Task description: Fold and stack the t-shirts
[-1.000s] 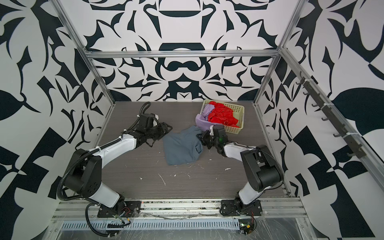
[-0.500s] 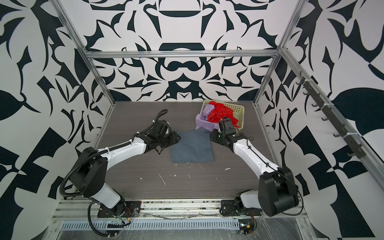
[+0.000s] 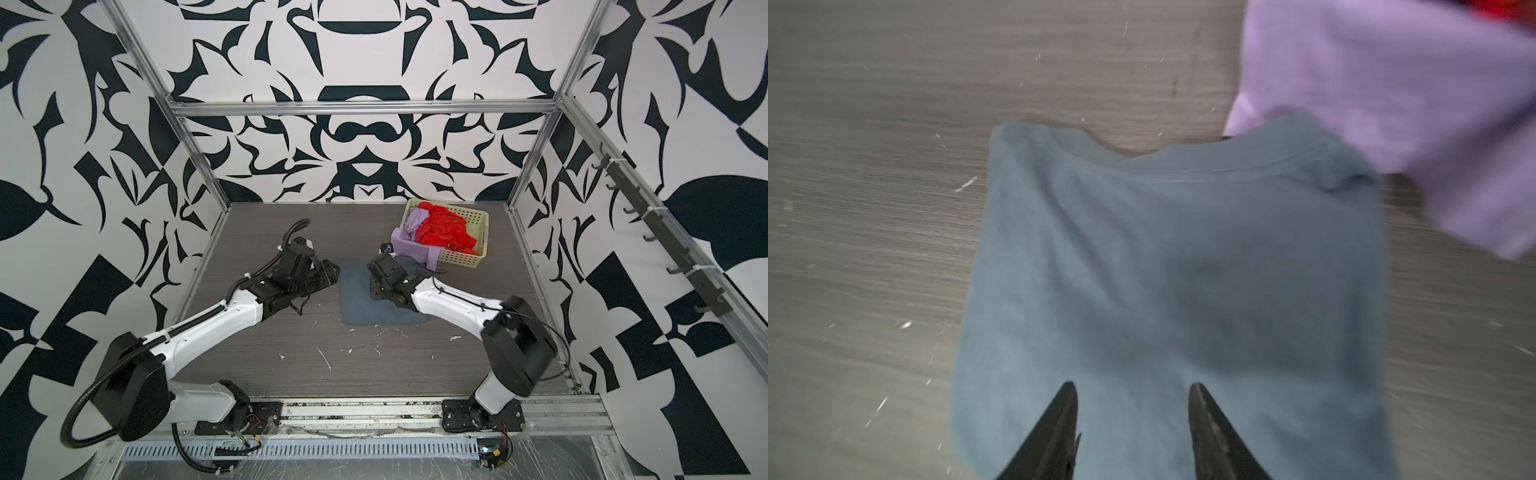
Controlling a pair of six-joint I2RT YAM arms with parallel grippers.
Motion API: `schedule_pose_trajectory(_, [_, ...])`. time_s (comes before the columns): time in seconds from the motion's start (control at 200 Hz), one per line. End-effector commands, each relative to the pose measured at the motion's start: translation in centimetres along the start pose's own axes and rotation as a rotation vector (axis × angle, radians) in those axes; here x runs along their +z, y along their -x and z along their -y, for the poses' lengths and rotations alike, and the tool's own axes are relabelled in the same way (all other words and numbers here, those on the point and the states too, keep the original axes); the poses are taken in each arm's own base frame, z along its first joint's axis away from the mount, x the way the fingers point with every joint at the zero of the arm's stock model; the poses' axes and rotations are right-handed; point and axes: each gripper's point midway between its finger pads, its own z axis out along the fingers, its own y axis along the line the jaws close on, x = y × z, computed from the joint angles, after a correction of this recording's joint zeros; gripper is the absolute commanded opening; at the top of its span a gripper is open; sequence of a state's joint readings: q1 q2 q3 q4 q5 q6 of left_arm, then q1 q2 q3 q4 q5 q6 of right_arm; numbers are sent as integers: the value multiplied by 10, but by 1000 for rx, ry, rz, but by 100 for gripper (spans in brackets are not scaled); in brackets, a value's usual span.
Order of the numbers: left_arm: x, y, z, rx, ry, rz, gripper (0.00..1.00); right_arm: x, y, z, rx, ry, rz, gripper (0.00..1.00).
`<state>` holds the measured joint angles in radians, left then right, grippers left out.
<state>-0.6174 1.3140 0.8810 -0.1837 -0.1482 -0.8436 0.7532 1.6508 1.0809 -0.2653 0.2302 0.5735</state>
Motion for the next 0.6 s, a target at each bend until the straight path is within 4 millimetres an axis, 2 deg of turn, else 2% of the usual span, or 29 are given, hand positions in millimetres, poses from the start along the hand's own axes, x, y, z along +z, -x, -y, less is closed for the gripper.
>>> schedule_pose_trajectory(0.0, [-13, -1, -23, -8, 58, 25, 64, 11, 31, -12, 24, -22, 97, 49])
schedule_pose_trajectory(0.135, [-22, 0, -31, -16, 68, 43, 65, 37, 4, -6, 25, -62, 1, 49])
schedule_pose_trajectory(0.21, [-25, 1, -31, -14, 66, 47, 65, 39, -15, 2, 48, -60, -34, 49])
schedule_pose_trajectory(0.27, [-27, 3, -31, -13, 62, 56, 65, 38, -34, 16, 50, -90, -65, 48])
schedule_pose_trajectory(0.465, [-29, 7, -27, -10, 49, 68, 65, 21, -95, 77, 137, -166, -159, 47])
schedule_pose_trajectory(0.53, [-29, 8, -26, -10, 48, 68, 64, 7, -109, 98, 174, -174, -171, 47])
schedule_pose_trajectory(0.6, [-30, 8, -25, -9, 44, 69, 64, -15, -116, 131, 234, -221, -178, 47])
